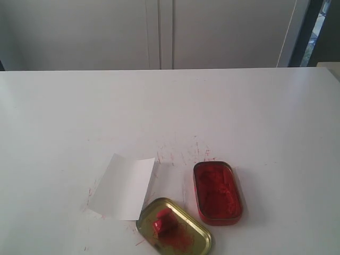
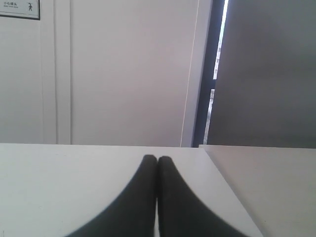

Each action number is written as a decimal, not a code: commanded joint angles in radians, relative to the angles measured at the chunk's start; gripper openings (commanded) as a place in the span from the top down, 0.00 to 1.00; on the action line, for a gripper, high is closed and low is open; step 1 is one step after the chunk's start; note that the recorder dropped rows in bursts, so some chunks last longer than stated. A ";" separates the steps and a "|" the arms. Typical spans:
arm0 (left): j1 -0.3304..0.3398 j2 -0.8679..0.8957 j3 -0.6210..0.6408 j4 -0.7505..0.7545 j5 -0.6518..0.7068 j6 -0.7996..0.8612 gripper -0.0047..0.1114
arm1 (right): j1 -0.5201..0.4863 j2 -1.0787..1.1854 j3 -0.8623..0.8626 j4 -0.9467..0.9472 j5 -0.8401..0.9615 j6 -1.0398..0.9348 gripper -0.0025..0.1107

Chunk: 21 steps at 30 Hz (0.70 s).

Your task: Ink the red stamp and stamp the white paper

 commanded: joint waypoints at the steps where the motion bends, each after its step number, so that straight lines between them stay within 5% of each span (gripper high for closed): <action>1: 0.001 -0.003 0.005 -0.001 0.002 0.000 0.96 | 0.001 0.025 -0.085 -0.001 0.084 0.000 0.98; 21: 0.001 -0.003 0.005 -0.001 0.002 0.000 0.96 | 0.001 0.332 -0.250 -0.006 0.139 0.000 0.98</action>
